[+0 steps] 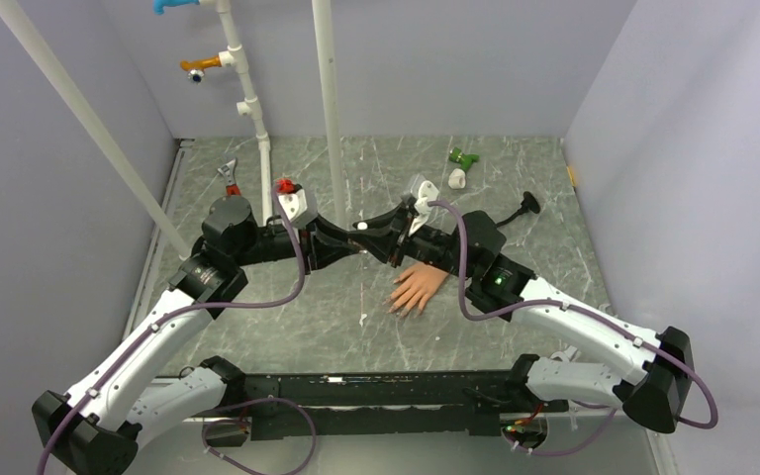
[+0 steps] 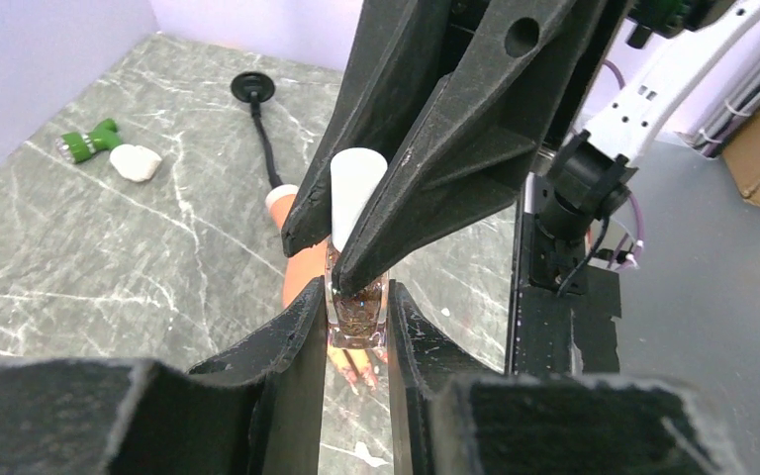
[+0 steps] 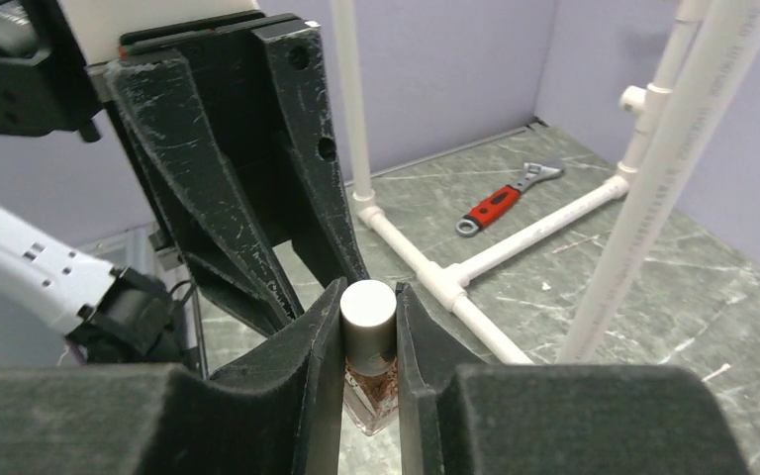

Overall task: Paint the nails
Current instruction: Unscrew the nail polish bottle.

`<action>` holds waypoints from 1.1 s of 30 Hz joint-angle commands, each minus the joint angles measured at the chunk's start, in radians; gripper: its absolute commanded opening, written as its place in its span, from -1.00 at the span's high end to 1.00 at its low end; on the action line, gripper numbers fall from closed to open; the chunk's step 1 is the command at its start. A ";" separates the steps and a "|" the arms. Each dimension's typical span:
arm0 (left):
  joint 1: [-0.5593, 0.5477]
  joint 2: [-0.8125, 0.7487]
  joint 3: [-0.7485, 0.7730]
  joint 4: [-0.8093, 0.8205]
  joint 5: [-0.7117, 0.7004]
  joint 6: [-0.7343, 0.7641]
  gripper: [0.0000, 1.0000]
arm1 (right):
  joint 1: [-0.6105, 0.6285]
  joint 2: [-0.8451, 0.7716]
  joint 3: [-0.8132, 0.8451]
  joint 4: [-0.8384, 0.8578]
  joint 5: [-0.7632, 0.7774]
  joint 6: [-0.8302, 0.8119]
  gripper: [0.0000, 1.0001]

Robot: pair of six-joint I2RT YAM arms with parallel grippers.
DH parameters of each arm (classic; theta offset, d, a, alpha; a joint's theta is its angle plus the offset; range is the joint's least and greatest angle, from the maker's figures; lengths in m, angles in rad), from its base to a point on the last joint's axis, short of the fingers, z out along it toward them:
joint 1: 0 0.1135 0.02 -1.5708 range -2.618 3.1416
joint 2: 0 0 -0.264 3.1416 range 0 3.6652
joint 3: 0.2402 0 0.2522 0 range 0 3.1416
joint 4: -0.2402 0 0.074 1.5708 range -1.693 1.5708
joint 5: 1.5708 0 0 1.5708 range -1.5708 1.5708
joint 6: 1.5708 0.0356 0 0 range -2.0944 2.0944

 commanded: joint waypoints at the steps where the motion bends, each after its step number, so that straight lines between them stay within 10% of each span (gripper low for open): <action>1: 0.005 0.000 0.035 0.004 0.092 0.010 1.00 | -0.033 -0.052 0.004 0.007 -0.196 -0.057 1.00; 19: 0.005 0.021 0.049 -0.007 0.206 0.022 1.00 | -0.092 -0.028 0.018 0.011 -0.440 -0.051 1.00; 24: 0.005 0.019 0.049 -0.011 0.164 0.021 1.00 | -0.091 -0.033 0.031 -0.003 -0.364 -0.025 -0.50; 33: 0.005 0.021 0.052 -0.019 0.082 0.011 1.00 | -0.091 -0.061 0.019 0.050 -0.095 0.131 -0.74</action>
